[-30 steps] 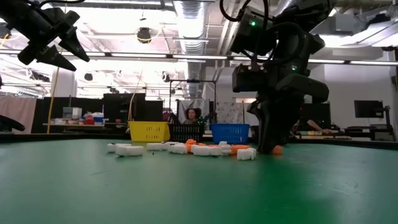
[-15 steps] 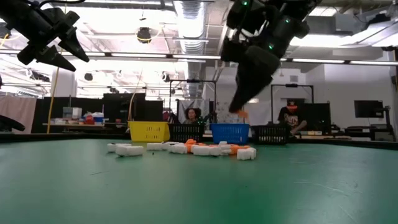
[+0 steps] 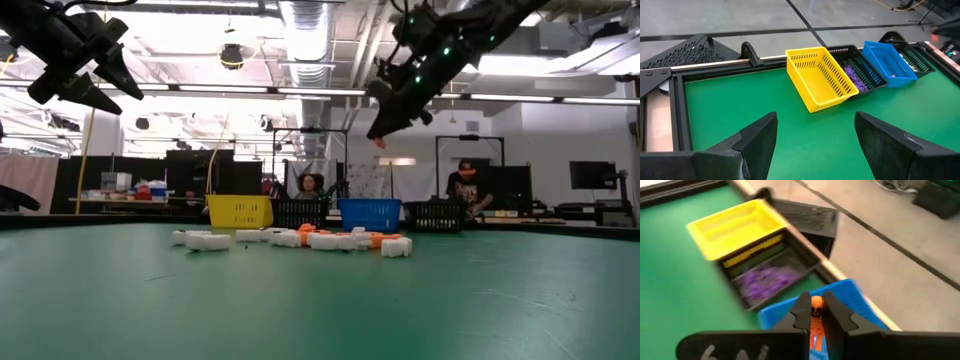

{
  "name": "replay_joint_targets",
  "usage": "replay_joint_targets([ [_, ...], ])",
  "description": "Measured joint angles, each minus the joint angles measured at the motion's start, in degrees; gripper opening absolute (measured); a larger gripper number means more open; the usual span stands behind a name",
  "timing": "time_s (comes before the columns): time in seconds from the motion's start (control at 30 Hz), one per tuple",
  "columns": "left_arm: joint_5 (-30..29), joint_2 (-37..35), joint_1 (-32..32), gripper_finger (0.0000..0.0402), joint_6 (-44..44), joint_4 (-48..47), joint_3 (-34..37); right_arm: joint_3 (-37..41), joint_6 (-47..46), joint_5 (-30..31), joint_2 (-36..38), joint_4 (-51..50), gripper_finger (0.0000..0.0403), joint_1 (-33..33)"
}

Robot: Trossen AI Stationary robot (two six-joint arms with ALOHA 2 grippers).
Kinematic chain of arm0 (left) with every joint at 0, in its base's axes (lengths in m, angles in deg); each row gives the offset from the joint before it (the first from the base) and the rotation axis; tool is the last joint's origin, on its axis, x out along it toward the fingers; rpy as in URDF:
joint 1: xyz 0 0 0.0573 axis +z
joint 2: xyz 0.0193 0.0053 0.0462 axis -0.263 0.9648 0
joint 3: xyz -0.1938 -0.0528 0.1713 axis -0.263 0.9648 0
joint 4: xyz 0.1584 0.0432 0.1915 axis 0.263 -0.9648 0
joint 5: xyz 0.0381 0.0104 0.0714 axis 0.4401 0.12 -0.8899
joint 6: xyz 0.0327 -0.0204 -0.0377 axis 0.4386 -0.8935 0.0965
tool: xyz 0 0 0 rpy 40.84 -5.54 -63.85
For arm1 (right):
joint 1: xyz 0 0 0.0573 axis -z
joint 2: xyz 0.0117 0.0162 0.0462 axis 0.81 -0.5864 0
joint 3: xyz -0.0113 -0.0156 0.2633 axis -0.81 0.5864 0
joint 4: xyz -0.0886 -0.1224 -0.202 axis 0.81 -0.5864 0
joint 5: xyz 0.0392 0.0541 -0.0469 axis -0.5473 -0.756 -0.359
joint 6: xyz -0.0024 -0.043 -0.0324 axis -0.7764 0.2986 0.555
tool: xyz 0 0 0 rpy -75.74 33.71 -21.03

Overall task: Sort Halloween decoration
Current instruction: Put the orange skeleton toy into the blue basket

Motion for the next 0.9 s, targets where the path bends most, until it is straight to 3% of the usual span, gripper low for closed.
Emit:
replay_joint_targets([
  [0.37,0.0,0.0,0.0,0.0256,0.0,0.0,0.0,0.1,-3.8,-0.4,-8.9,2.2,0.0071,4.3],
  [0.77,0.0,0.0,0.0,0.0256,0.0,0.0,0.0,0.1,-4.3,-1.0,-11.4,1.8,0.0195,4.7],
  [0.83,0.0,0.0,0.0,0.0256,0.0,0.0,0.0,0.1,-4.1,-4.2,-10.7,1.7,0.0209,4.9],
  [0.9,0.0,0.0,0.0,0.0256,0.0,0.0,0.0,0.1,-2.2,-11.3,-9.8,2.1,0.0215,4.9],
])
